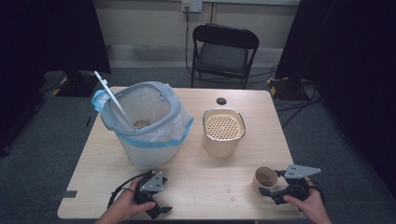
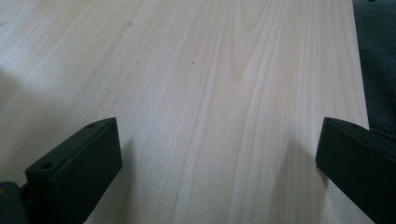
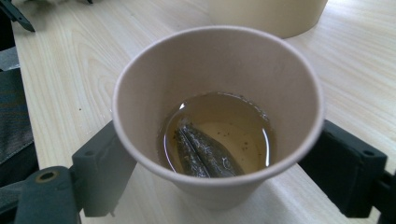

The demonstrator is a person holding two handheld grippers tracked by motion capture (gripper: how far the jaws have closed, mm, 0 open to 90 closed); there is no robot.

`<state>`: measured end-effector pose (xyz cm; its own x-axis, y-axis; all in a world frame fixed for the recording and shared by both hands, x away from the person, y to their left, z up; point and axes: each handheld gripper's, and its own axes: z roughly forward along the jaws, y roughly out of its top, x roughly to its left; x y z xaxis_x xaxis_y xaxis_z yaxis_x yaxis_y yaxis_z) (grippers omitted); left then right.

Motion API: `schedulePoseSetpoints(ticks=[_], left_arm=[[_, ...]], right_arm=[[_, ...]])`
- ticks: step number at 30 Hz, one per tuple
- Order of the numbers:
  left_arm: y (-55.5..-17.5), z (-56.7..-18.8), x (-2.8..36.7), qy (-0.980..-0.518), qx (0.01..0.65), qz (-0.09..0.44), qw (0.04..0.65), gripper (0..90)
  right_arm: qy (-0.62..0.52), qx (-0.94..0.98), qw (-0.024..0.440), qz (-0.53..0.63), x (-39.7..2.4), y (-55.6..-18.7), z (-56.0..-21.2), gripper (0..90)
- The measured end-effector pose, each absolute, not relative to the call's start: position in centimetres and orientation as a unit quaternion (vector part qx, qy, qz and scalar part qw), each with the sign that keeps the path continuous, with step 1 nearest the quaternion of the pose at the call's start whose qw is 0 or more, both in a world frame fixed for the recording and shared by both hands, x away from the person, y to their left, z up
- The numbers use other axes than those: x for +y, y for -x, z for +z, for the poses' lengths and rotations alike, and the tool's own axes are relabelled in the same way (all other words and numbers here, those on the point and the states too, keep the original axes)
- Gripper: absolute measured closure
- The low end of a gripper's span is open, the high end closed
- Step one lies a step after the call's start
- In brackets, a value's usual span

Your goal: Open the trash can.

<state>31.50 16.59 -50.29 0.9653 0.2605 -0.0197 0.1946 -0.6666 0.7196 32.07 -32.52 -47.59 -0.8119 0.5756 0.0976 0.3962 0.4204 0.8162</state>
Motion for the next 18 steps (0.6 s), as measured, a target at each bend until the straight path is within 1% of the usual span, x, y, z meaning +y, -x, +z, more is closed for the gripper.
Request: schedulePoseSetpoints(ticks=[2, 5, 9, 12, 18], left_arm=[[-31.5, -50.3, 16.6, -0.912, 0.125, 0.042, 0.389, 0.0], [-31.5, -50.3, 16.6, -0.912, 0.125, 0.042, 0.389, 0.0], [-31.5, -50.3, 16.6, -0.912, 0.125, 0.042, 0.389, 0.0], [-31.5, -50.3, 16.6, -0.911, 0.125, 0.042, 0.39, 0.0], [-31.5, -50.3, 16.6, -0.911, 0.125, 0.042, 0.39, 0.0]], right_arm=[[-0.288, 0.838, 0.101, 0.452, -32.3, -32.1, -47.9, 16.1], [-0.282, 0.837, 0.104, 0.457, -31.9, -32.1, -48.2, 20.5], [-0.279, 0.837, 0.112, 0.458, -31.5, -32.1, -48.3, 20.7], [-0.283, 0.83, 0.12, 0.466, -31.4, -32.1, -48.4, 24.9], [-0.278, 0.833, 0.125, 0.461, -31.4, -32.1, -48.3, 26.7]])
